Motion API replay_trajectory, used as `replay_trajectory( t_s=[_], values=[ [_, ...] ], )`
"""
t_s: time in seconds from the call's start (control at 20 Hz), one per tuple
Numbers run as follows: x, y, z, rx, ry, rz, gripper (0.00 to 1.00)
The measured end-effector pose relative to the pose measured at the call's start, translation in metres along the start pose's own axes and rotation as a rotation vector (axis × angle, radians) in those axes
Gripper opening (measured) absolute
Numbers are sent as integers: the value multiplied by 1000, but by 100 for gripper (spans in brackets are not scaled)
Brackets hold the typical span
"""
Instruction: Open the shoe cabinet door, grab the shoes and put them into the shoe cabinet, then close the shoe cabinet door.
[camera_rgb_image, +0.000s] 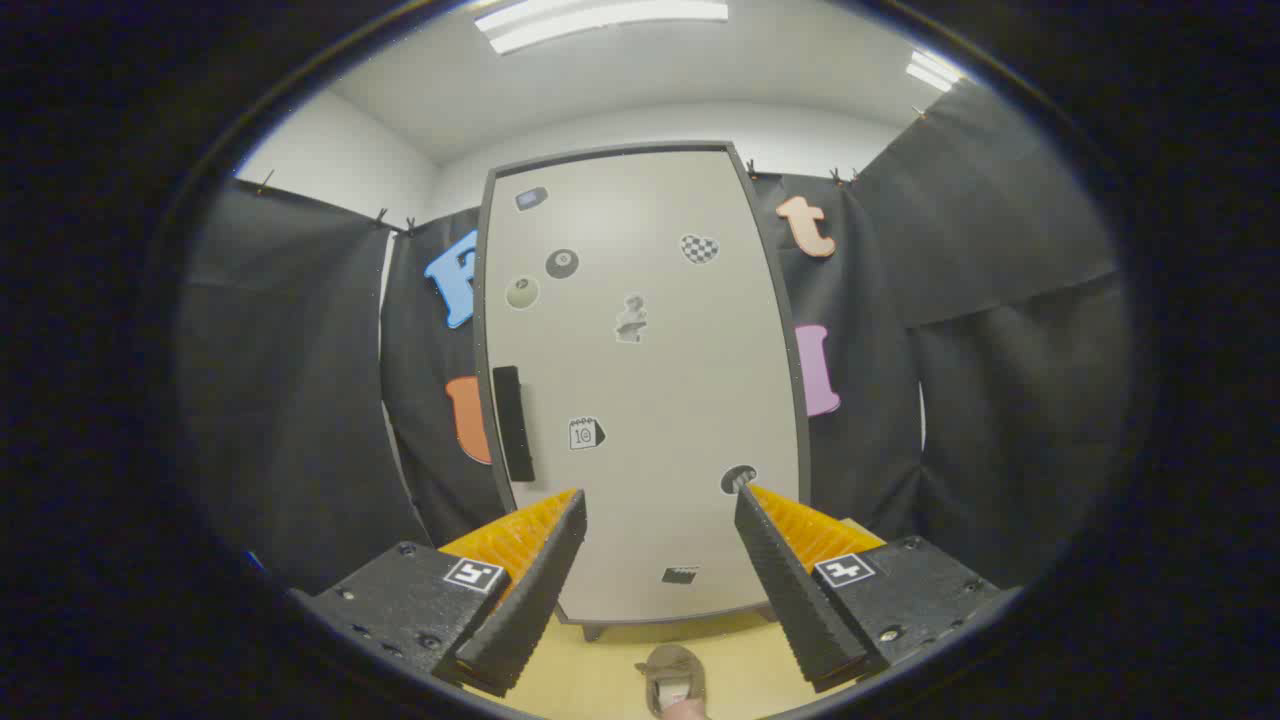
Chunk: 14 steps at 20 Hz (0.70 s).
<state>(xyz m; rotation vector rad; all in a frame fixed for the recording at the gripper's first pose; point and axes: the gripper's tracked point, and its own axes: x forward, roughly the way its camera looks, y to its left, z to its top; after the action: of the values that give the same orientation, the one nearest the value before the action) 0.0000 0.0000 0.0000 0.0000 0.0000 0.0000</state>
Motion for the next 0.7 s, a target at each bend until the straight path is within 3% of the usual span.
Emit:
replay_trajectory(
  t_s=[0.7],
  values=[
    [-44, 24, 25, -118, -21, -3, 99]
  ],
)
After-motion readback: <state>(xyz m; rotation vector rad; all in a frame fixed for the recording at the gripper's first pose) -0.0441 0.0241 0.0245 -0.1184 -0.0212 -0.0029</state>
